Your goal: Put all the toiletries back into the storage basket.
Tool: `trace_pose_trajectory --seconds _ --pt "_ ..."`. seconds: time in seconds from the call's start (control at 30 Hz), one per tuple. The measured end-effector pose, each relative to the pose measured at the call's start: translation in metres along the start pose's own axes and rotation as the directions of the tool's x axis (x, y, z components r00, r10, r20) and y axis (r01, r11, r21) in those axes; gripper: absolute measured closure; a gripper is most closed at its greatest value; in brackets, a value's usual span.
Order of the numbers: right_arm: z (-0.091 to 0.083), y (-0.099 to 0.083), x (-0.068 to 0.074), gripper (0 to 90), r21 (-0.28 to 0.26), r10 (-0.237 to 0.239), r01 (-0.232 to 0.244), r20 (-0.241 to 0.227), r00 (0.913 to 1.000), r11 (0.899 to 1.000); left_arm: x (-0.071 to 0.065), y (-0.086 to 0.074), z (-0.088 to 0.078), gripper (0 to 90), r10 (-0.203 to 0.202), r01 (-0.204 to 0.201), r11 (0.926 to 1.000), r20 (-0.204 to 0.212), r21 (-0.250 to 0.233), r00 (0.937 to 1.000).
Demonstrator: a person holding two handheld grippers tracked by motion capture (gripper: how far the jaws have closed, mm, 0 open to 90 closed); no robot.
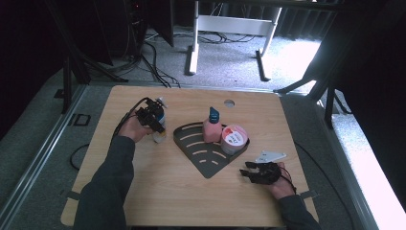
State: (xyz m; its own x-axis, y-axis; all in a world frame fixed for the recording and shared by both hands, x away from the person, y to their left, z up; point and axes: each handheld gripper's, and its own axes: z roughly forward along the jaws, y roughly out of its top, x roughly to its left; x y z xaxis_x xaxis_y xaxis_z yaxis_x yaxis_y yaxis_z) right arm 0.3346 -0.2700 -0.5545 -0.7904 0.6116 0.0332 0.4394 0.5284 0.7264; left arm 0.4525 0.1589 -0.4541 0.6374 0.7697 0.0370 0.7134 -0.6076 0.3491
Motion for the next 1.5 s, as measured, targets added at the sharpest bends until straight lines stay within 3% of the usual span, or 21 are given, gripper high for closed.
trace_pose_trajectory --seconds 0.2,0.5,0.9,1.5 --pt "0.0 0.0 0.0 55.4 0.0 0.0 0.0 0.0 1.0 1.0 -0.001 -0.001 -0.008 55.9 0.001 0.0 0.9996 0.026 -0.03 0.9997" --pt "0.0 0.0 0.0 55.5 -0.001 -0.001 0.001 0.0 1.0 1.0 -0.001 -0.001 -0.015 55.9 0.006 -0.005 0.9991 0.027 -0.041 0.9996" --pt "0.0 0.0 0.0 55.4 -0.001 0.0 0.0 0.0 1.0 1.0 -0.01 0.008 -0.031 55.9 0.055 -0.054 0.997 0.022 -0.056 0.9982" --pt "0.0 0.0 0.0 55.5 0.0 -0.001 0.001 0.001 1.0 1.0 -0.018 0.016 -0.038 55.9 0.079 -0.076 0.9936 0.025 -0.083 0.9966"
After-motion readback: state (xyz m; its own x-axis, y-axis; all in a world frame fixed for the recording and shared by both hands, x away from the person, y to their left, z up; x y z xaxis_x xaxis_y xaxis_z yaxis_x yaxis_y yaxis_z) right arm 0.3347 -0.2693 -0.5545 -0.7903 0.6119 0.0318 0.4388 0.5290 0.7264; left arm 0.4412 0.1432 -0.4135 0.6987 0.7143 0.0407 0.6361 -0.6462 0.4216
